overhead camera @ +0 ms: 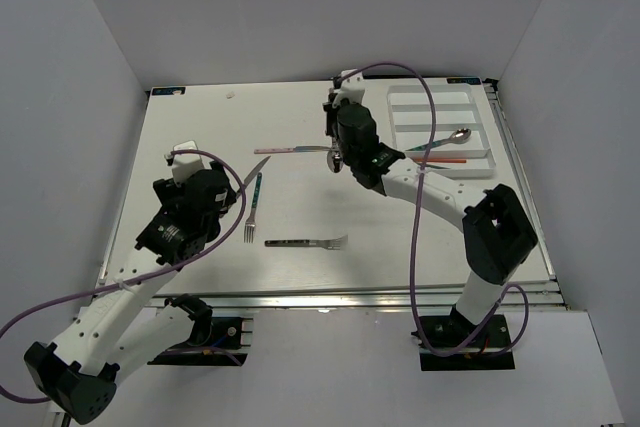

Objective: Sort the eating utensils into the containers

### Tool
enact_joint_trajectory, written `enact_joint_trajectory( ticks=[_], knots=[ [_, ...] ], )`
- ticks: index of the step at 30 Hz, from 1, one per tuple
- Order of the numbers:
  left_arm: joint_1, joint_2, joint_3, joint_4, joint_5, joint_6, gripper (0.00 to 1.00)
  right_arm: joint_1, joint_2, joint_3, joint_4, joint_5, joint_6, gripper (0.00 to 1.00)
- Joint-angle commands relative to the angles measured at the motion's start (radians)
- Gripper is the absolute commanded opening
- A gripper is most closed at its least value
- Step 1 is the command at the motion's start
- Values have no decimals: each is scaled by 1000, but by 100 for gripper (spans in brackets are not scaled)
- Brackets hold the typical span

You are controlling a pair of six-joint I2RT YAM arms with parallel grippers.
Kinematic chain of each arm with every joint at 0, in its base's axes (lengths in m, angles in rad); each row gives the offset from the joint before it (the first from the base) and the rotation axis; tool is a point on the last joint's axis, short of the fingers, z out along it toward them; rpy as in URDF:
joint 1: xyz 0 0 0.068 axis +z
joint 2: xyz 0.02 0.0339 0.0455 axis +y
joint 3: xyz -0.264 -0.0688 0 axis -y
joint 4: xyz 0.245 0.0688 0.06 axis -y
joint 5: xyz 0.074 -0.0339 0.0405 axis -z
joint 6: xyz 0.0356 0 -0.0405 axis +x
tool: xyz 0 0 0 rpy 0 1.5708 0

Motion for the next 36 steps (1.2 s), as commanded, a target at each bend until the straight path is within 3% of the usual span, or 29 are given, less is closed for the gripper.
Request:
enact_joint_trajectory(
  ticks=[1, 3, 7, 12, 19, 24, 27, 36],
  knots=[
    [0, -2, 0, -1, -13, -1, 98, -43, 11, 87, 2, 248, 31, 0],
    [0, -2, 0, -2, -13, -1, 98, -111, 25, 124, -83, 337, 118, 0],
    [0, -3, 0, -2, -13, -1, 98, -255, 7, 135, -244, 371, 411, 0],
    [0, 3, 2, 1, -7, 1, 98, -444, 11, 109, -266, 413, 595, 0],
    [0, 18, 0, 5, 2, 9, 98, -648, 102, 152, -398, 293, 879, 0],
    [0, 44, 0, 13, 17, 18, 98, -673, 163, 144, -430, 316, 990, 0],
    [-2, 62, 2, 16, 33, 25, 98, -679, 194, 126, -369, 315, 1018, 0],
    [0, 76, 0, 21, 49, 32, 98, -679, 293, 178, -390, 322, 1074, 0]
  ],
)
